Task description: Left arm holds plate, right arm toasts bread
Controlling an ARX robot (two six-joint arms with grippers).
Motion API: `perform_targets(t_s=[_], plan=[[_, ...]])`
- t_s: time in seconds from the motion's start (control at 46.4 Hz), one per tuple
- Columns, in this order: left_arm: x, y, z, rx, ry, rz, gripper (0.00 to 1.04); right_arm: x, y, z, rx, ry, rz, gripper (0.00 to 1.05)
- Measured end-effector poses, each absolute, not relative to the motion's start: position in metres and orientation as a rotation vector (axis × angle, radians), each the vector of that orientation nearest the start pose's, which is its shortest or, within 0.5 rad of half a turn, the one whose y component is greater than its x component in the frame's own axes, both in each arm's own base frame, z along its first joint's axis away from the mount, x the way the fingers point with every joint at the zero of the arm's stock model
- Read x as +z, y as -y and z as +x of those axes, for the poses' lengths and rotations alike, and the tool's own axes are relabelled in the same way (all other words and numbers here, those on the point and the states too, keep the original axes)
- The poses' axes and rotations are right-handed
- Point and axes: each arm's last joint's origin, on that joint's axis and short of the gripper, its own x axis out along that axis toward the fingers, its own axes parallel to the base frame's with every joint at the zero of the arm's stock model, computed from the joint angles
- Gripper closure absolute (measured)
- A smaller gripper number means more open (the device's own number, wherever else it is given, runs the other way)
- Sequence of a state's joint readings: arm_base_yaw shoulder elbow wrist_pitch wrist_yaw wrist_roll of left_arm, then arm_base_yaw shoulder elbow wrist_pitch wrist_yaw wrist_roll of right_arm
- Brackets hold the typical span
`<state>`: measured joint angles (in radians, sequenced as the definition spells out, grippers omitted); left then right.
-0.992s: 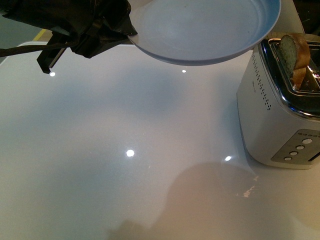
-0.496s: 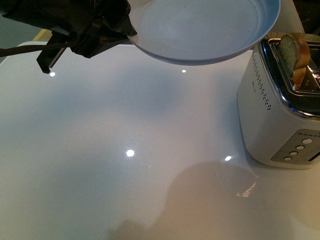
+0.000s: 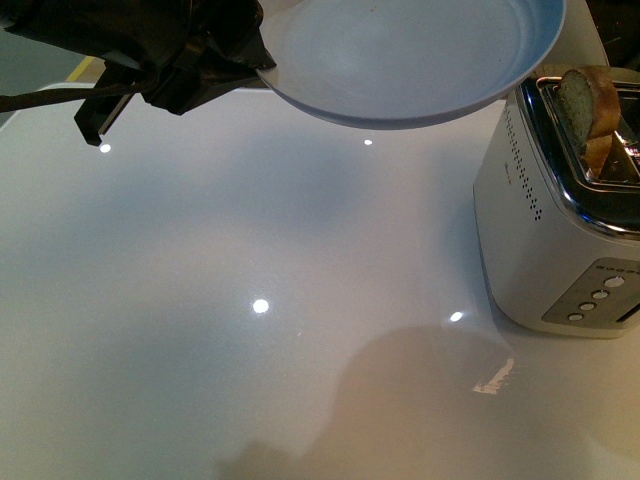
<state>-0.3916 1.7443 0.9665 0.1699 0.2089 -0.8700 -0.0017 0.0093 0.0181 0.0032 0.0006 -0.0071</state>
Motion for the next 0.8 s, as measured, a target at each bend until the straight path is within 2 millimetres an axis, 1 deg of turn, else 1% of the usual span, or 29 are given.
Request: perform_targets(t_s=[0.28,0.302,0.41,0.431,0.453,0.539,0.561,0.625,0.647,0.711,0.776,0.798], plan=[[0.1795,0.1435,0.3314,-0.276,-0.823,-0.76,1.02,0.1693,0.0002,0.097,-0.002,0.013,-0.008,1.02],[0.1795,0.1435,0.3314,-0.276,-0.823,-0.76,1.02,0.1693,0.0002,0.097,-0.002,0.013,-0.007,0.99],[0.1795,0.1435,0.3314,-0.276,-0.823,-0.76,1.02,0.1694,0.0002,0.097,-0.002,0.014,-0.007,0.76],[0.1795,0.1435,0.3314,-0.276,-0.823,-0.76,1.02,0.1694,0.0002,0.097,-0.002,0.014,-0.007,0.73],[0.1795,0.1435,0.3314,-0.276,-0.823,-0.76,1.02,0.1693,0.0002,0.097,-0.002,0.013,-0.007,0.67],[0.1795,0.1435,0.3314,-0.276,-0.823,-0.76,1.02,0.1693,0.0002,0.097,-0.002,0.013,-0.007,0.56],[0.1795,0.1435,0.3314,-0.276,-0.823,-0.76,1.02,0.1693,0.0002,0.097,-0.002,0.013,-0.007,0.5],[0.1795,0.1435,0.3314,-0.276,-0.823,-0.76,1.02,0.1693,0.0002,0.097,-0.002,0.013,-0.007,0.4],[0.1795,0.1435,0.3314,-0.276,-0.823,-0.76,1.02,0.1693,0.0002,0.097,-0.002,0.013,-0.007,0.34],[0.1796,0.1436,0.3314,-0.28,-0.827,-0.76,1.02,0.1693,0.0002,0.097,-0.002,0.013,-0.007,0.24],[0.1825,0.1438,0.3317,-0.289,-0.91,-0.753,1.02,0.1694,0.0002,0.0969,-0.002,0.014,-0.007,0.13],[0.1828,0.1437,0.3316,-0.289,-0.921,-0.752,1.02,0.1694,0.0002,0.0969,-0.002,0.014,-0.007,0.13]])
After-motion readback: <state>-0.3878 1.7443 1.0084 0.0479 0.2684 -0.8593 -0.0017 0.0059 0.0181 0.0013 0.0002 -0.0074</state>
